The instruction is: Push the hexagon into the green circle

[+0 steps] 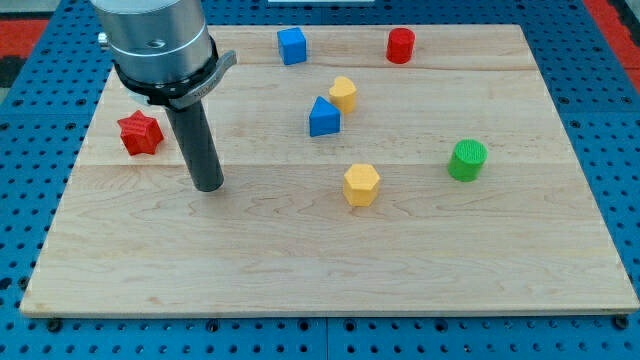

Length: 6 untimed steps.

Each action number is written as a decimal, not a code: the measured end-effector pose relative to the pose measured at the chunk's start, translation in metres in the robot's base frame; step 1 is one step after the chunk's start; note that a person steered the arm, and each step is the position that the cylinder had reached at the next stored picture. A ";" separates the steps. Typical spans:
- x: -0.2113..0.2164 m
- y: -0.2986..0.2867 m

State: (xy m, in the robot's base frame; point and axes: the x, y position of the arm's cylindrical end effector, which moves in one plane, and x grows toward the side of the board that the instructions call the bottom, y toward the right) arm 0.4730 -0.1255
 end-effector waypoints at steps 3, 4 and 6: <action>0.002 -0.001; 0.002 -0.001; -0.032 0.005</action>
State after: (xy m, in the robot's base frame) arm 0.4406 -0.1202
